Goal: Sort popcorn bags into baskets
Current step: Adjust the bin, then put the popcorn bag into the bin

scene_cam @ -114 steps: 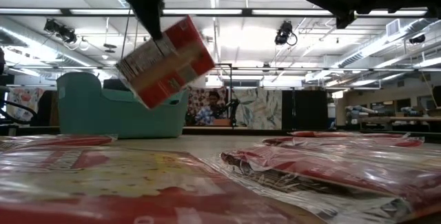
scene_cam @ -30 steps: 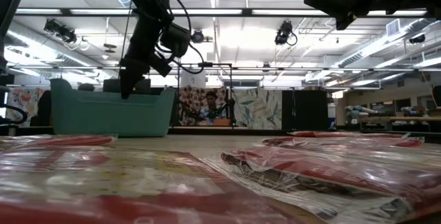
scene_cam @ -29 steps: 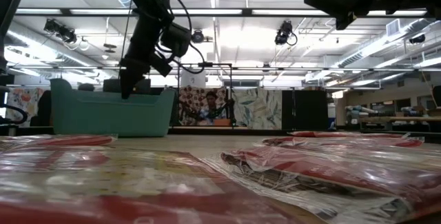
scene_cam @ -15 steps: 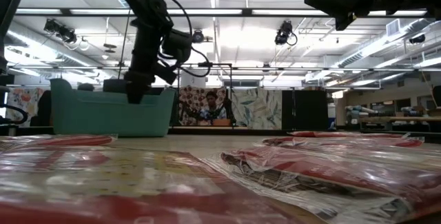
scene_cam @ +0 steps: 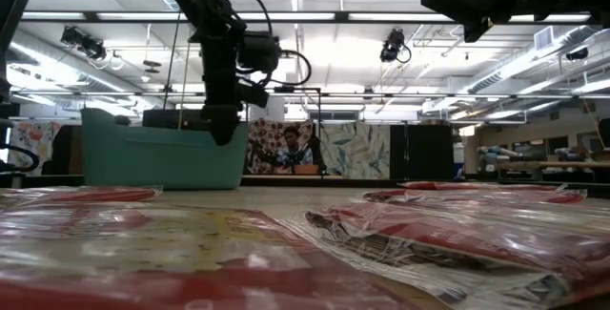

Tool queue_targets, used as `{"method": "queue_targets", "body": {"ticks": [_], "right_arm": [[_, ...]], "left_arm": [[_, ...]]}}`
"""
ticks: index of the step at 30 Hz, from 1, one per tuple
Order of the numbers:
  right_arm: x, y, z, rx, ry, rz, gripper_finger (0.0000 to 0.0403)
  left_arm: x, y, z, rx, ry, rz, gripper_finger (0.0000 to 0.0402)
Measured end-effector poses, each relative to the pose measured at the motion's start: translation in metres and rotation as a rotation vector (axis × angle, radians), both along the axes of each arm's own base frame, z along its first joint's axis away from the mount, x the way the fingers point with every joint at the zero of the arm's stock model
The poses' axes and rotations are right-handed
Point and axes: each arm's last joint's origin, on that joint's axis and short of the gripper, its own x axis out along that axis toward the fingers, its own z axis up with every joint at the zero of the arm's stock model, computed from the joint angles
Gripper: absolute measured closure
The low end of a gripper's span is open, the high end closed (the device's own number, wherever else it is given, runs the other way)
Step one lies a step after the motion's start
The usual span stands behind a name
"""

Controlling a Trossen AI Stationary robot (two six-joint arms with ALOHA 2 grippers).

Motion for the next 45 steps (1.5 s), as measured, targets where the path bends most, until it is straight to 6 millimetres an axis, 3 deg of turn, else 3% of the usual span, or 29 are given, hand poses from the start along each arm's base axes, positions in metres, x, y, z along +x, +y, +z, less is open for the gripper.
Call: {"method": "queue_targets", "body": {"ticks": [14,21,29,35,45], "right_arm": [[0.000,0.000,-0.001,0.015,0.013,0.001,0.0307],[0.000,0.000,-0.003,0.012,0.024,-0.007,0.0307],[0.001,-0.004,-0.006,-0.016,0.066,-0.029,0.0307],[0.001,-0.004,-0.006,-0.023,0.061,-0.035,0.0307],[0.001,-0.008,-0.003,-0.053,0.044,-0.078,0.0312]], "left_arm": [[0.027,-0.010,0.009,0.122,-0.148,-0.160,0.0258],[0.028,-0.022,0.036,0.018,-0.089,-0.142,0.0258],[0.032,-0.066,0.068,-0.139,-0.025,-0.123,0.0258],[0.041,-0.103,0.068,-0.312,-0.087,-0.087,0.0258],[0.048,-0.175,0.065,-0.360,-0.068,-0.085,0.0258]]}}
